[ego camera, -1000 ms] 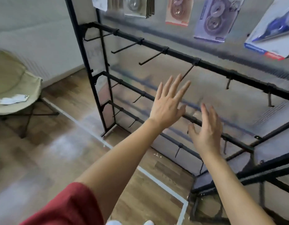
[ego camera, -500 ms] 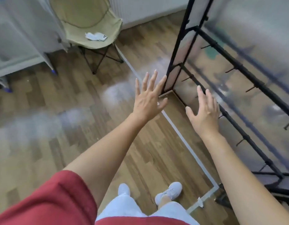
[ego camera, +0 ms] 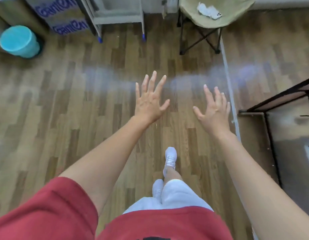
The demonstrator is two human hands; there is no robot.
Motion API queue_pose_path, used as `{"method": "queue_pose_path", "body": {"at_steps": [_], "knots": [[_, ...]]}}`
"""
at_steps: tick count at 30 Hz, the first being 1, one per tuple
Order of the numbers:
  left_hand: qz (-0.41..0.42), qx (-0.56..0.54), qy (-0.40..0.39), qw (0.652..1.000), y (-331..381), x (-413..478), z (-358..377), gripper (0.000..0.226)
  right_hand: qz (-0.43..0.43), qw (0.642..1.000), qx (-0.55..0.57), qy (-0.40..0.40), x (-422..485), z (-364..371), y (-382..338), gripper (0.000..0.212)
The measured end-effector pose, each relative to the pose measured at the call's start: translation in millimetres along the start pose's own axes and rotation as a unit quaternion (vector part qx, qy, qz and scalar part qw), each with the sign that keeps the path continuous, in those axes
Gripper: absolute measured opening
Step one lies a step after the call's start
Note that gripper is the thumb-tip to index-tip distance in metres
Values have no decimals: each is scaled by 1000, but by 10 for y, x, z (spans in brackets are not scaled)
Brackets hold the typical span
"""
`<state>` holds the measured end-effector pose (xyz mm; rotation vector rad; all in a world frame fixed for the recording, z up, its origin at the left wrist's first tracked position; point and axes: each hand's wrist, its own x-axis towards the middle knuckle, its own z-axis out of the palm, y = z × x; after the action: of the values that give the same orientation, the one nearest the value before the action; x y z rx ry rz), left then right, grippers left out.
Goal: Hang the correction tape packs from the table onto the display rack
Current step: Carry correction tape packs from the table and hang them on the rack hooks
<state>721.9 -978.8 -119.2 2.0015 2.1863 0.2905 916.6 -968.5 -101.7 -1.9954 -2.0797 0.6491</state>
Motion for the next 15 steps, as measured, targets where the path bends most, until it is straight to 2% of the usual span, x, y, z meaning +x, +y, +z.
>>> {"method": "queue_pose_path", "body": {"at_steps": [7, 15], "knots": [[-126, -4, 4, 992, -817, 578, -153, 73, -97, 993, -24, -68, 997, 344, -813, 70], [-232, -32, 33, 972, -1637, 1325, -414, 73, -178, 978, -56, -91, 2065, 558, -1786, 69]]}}
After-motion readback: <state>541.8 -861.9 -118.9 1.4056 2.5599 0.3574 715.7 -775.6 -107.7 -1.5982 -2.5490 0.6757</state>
